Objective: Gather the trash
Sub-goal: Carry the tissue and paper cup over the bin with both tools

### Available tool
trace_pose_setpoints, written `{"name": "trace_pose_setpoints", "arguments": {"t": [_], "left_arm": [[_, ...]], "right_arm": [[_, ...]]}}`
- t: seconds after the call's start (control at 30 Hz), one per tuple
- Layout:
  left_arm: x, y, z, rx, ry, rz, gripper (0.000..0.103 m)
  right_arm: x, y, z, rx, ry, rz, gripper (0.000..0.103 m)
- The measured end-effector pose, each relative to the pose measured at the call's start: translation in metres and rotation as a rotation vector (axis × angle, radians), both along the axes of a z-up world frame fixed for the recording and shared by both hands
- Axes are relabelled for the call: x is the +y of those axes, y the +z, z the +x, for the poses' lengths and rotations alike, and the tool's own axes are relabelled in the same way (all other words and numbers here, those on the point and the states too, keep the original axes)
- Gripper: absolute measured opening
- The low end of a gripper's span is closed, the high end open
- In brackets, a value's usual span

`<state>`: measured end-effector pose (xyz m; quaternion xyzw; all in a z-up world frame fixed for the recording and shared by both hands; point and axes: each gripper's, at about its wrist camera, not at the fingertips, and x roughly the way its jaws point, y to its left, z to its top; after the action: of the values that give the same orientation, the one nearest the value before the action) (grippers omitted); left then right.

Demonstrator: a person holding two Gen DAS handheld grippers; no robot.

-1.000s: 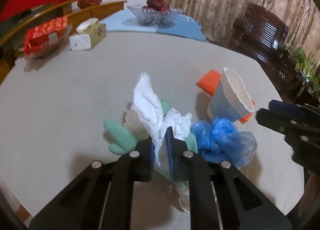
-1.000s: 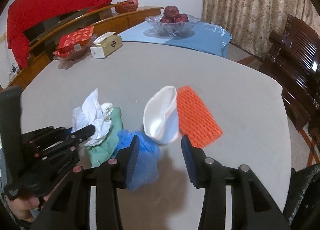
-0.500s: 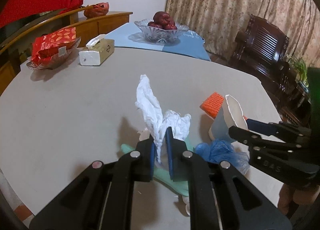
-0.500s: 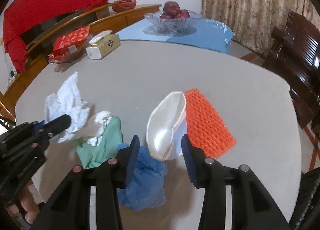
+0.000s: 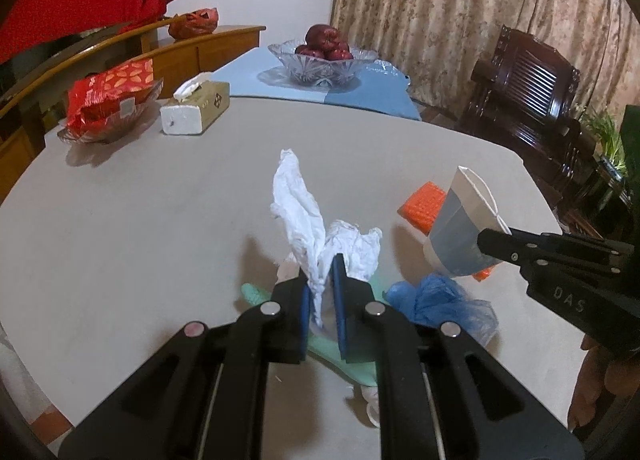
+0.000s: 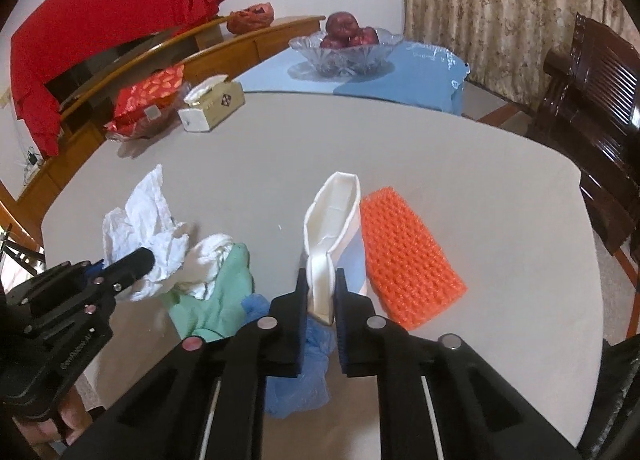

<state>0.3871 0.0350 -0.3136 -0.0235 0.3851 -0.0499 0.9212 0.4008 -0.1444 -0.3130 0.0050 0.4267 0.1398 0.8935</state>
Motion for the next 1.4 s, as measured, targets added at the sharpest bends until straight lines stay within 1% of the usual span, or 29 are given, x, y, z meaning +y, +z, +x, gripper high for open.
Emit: {"name": "trace_pose_setpoints", "arguments": {"t": [0.2,0.47,0.53,0.6,0.77,0.9,1.03,1.17,1.23,1.4], "left_arm": [[-0.008,0.013,-0.011,-0.018,-0.003,0.016,0.01],[-0.021,0.039,-0.03,-0.044,0.007,0.037,0.01],[-0.028,0.043,-0.037,-0.047,0.013,0.054,0.01],[-0.036,0.046,-0.044,-0.04,0.018,0.053,0.01],[-0.064,0.047,-0.068,-0.018,0.017,0.068,0.01],[-0.094,0.041,-0.091,0.017,0.007,0.067,0.01],[-0.135,0.041,-0.111,0.024,-0.019,0.065,0.01],[-0.189,0.045,-0.13,0.027,-0.074,0.047,0.01],[-0.221,0.044,-0.139,0.042,-0.111,0.031,0.01],[-0.283,0.038,-0.155,0.067,-0.189,0.003,0.01]], "right_arm": [[-0.005,0.027,-0.01,-0.045,0.0,0.013,0.012],[-0.021,0.063,-0.032,-0.099,-0.009,0.009,0.012],[-0.028,0.072,-0.042,-0.113,-0.014,0.0,0.012],[-0.038,0.077,-0.052,-0.122,-0.02,-0.009,0.012],[-0.071,0.081,-0.078,-0.113,-0.053,-0.015,0.012],[-0.104,0.077,-0.103,-0.099,-0.087,-0.039,0.012],[-0.144,0.073,-0.131,-0.083,-0.124,-0.052,0.012],[-0.192,0.071,-0.159,-0.064,-0.175,-0.074,0.012],[-0.221,0.071,-0.171,-0.055,-0.212,-0.078,0.012],[-0.292,0.07,-0.201,-0.032,-0.303,-0.091,0.012]]}}
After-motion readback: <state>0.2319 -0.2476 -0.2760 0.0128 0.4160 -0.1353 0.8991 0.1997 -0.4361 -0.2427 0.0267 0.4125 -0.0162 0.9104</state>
